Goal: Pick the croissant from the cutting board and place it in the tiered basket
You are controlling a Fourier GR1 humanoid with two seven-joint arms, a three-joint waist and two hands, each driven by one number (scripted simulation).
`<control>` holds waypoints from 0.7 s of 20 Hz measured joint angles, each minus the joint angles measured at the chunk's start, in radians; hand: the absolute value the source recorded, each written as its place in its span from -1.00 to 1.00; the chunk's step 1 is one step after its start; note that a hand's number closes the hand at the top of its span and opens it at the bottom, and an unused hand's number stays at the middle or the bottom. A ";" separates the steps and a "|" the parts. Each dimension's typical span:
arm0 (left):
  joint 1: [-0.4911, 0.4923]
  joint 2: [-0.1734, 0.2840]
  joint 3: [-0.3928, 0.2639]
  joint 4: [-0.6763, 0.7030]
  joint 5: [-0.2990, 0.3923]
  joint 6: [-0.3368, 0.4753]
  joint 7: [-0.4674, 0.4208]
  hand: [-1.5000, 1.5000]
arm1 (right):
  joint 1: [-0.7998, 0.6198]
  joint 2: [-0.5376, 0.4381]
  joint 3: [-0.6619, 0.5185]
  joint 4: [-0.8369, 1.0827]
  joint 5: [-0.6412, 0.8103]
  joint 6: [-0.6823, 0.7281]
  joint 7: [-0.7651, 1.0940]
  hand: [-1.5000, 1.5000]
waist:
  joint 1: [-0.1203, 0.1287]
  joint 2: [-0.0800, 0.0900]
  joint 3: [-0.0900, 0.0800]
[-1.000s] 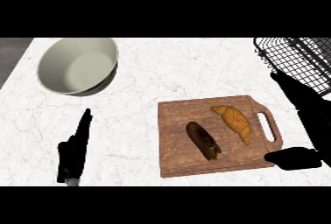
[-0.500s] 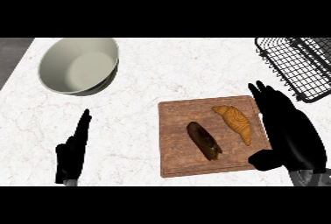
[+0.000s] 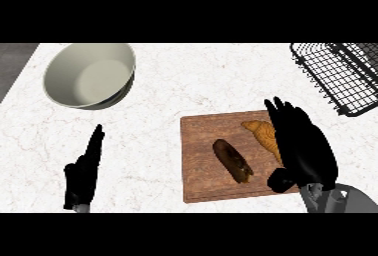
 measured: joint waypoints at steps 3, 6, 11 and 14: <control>-0.005 -0.003 0.000 -0.005 -0.013 0.003 0.021 0.00 | -0.017 0.046 0.006 0.057 0.030 0.015 -0.005 -1.00 | 0.001 0.001 0.000; -0.002 -0.004 0.006 -0.001 -0.011 -0.008 0.010 0.00 | -0.025 0.064 0.001 0.102 0.046 0.043 -0.007 -1.00 | 0.001 0.001 0.000; -0.003 -0.006 0.018 -0.005 -0.008 -0.019 0.017 0.00 | -0.045 0.096 -0.021 0.163 0.055 0.104 -0.005 -1.00 | 0.001 0.000 0.000; 0.002 -0.003 0.020 -0.021 -0.016 -0.023 0.036 0.00 | -0.044 0.122 -0.032 0.204 0.070 0.118 -0.017 -1.00 | 0.000 0.002 -0.001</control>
